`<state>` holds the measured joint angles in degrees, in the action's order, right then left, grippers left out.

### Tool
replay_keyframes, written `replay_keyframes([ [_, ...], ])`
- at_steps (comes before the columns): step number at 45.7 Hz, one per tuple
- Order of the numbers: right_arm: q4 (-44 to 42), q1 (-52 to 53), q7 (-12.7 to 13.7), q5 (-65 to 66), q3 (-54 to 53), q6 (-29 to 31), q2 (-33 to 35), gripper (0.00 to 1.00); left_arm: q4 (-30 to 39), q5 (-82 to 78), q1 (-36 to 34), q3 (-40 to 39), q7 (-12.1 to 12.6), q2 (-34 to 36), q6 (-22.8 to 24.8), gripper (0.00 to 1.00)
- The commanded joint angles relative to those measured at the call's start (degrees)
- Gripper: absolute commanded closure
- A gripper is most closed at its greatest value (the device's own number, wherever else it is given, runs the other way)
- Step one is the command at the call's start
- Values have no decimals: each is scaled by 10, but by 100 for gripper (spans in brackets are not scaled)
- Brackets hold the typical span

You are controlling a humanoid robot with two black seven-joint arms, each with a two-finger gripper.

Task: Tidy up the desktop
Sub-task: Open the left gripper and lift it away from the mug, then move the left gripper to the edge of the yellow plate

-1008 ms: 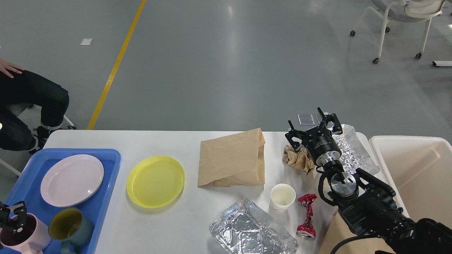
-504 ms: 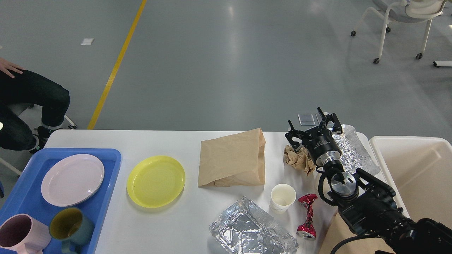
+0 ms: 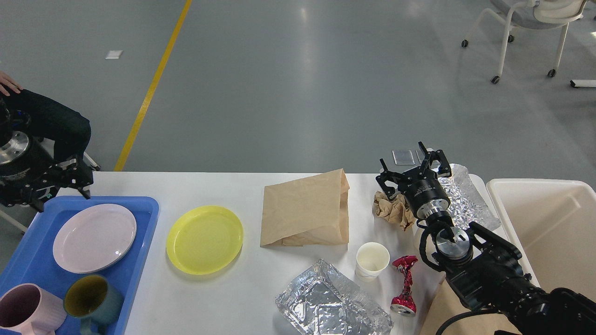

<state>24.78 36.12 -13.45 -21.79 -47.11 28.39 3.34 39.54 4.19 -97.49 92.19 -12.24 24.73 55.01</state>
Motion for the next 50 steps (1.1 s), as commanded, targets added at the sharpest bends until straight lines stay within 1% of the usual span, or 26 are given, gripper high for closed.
replay_keyframes([
  [1,0,0,0,0,0,0,0,0,4,-1,-39,25,-30,-36,0,12],
  [5,0,0,0,0,0,0,0,0,8,0,-53,46,-30,-71,0,8],
  [11,0,0,0,0,0,0,0,0,8,0,-46,47,-27,-122,0,7],
  [20,0,0,0,0,0,0,0,0,1,0,10,19,-20,-156,0,7],
  [22,0,0,0,0,0,0,0,0,1,-2,23,8,-15,-159,0,7],
  [23,0,0,0,0,0,0,0,0,1,-4,32,2,-11,-161,-15,7],
  [26,0,0,0,0,0,0,0,0,1,-7,65,-20,9,-162,-56,7],
  [27,0,0,0,0,0,0,0,0,1,-7,80,-31,24,-163,-74,7],
  [29,0,0,0,0,0,0,0,0,-1,-8,97,-46,52,-163,-96,7],
  [35,0,0,0,0,0,0,0,0,-16,-8,132,-99,152,-162,-140,7],
  [37,0,0,0,0,0,0,0,0,-28,-7,145,-115,179,-161,-148,7],
  [39,0,0,0,0,0,0,0,0,-40,-7,157,-129,199,-160,-154,7],
  [41,0,0,0,0,0,0,0,0,-51,-7,170,-146,208,-160,-156,7],
  [50,0,0,0,0,0,0,0,0,-61,-7,183,-194,209,-156,-159,7],
])
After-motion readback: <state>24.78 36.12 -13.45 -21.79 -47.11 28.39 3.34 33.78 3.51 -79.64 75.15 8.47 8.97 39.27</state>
